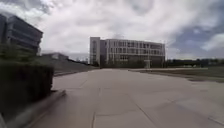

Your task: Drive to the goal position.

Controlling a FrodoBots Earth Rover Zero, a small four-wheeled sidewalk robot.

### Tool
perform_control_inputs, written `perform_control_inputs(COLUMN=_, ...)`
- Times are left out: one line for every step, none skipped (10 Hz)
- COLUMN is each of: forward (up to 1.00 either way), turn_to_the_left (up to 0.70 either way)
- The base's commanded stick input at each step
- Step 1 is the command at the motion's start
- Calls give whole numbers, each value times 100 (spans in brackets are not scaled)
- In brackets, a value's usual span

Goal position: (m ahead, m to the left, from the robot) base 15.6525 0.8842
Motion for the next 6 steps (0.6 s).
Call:
perform_control_inputs(forward=53, turn_to_the_left=1)
perform_control_inputs(forward=53, turn_to_the_left=1)
perform_control_inputs(forward=53, turn_to_the_left=1)
perform_control_inputs(forward=53, turn_to_the_left=1)
perform_control_inputs(forward=53, turn_to_the_left=1)
perform_control_inputs(forward=53, turn_to_the_left=1)
